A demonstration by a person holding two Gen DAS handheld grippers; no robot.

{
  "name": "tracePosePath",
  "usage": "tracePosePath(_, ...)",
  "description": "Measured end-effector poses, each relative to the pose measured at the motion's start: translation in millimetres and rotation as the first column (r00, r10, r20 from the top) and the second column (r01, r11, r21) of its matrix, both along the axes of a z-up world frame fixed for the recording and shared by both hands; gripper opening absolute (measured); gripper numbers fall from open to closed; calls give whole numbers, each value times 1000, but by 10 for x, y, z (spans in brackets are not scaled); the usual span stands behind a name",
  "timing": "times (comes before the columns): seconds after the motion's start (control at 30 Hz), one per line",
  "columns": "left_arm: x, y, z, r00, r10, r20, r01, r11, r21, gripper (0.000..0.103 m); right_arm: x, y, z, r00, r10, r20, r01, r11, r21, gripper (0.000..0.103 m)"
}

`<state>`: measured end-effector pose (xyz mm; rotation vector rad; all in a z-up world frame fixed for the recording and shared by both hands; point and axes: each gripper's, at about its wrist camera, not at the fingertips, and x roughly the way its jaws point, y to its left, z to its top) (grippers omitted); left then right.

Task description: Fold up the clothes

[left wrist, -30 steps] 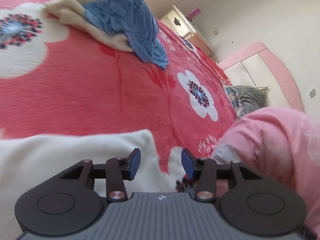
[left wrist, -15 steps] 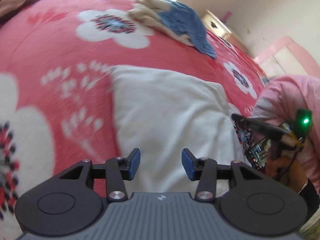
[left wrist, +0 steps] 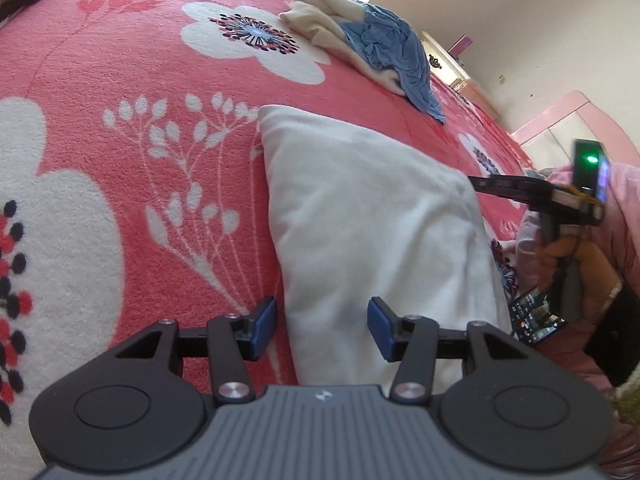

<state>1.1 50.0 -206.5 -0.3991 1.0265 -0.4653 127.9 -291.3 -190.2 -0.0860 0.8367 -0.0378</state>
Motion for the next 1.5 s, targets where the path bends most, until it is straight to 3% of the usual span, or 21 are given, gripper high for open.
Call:
tracePosePath(0.07, 10, 24, -13, 1000, -3, -1, 3, 1000, -15, 51, -110, 2, 122, 1000, 12, 14, -13, 1000, 17, 4)
tracePosePath(0.2, -10, 57, -18, 1000, -13, 3, 13, 1000, -15, 48, -244, 209, 173, 990, 140, 5, -140, 989, 51, 3)
tracePosePath(0.3, -66, 82, 38, 1000, 15, 17, -16, 1000, 21, 45, -227, 337, -97, 982, 140, -124, -149, 987, -65, 0)
tracePosePath(0.4, -177, 121, 143, 998, 41, 51, -44, 997, 58, 45, -382, 383, 53, 988, 99, -120, -112, 988, -105, 2)
tracePosePath(0.5, -283, 145, 265, 996, 34, 86, -38, 999, 38, 45, -683, 371, 395, 993, 95, -70, -98, 994, -49, 3)
tracePosePath(0.6, -420, 31, 367, 991, -40, 130, 34, 998, 53, 45, -1011, 372, 547, 983, 147, -111, -139, 987, 77, 3)
tracePosePath(0.67, -527, -115, 363, 985, -127, 121, 117, 989, 86, 46, -1207, 362, 463, 973, 162, -165, -137, 979, 152, 3)
tracePosePath(0.73, -646, -329, 235, 973, -216, 84, 198, 963, 184, 47, -1382, 335, 303, 961, 151, -231, -102, 972, 212, 3)
tracePosePath(0.8, -782, -492, 164, 956, -264, 123, 217, 928, 303, 49, -1504, 281, -17, 944, 73, -322, -18, 985, 171, 1)
tracePosePath(0.83, -821, -549, 181, 948, -285, 142, 224, 913, 340, 50, -1562, 237, -71, 946, 43, -321, 16, 984, 179, 1)
tracePosePath(0.93, -851, -533, 245, 955, -264, 137, 208, 922, 326, 49, -1703, 126, 40, 960, -33, -278, 101, 967, 235, 4)
tracePosePath(1.03, -875, -502, 290, 960, -251, 124, 204, 931, 302, 50, -1851, 180, 295, 977, 33, -213, 25, 963, 268, 4)
tracePosePath(1.1, -900, -539, 305, 956, -269, 116, 221, 923, 315, 56, -1903, 226, 319, 969, 101, -226, -25, 948, 316, 4)
tracePosePath(1.17, -926, -602, 275, 948, -298, 110, 244, 905, 347, 63, -1907, 308, 160, 944, 135, -302, -36, 949, 313, 4)
tracePosePath(1.27, -969, -678, 219, 940, -324, 110, 257, 882, 394, 66, -1912, 300, -167, 919, 110, -377, 2, 959, 284, 1)
tracePosePath(1.33, -981, -699, 224, 937, -330, 115, 259, 877, 405, 68, -1912, 247, -145, 918, 71, -390, 59, 949, 310, 1)
tracePosePath(1.5, -946, -695, 237, 942, -318, 107, 253, 882, 398, 68, -2039, 303, -19, 920, 74, -385, 19, 972, 233, 3)
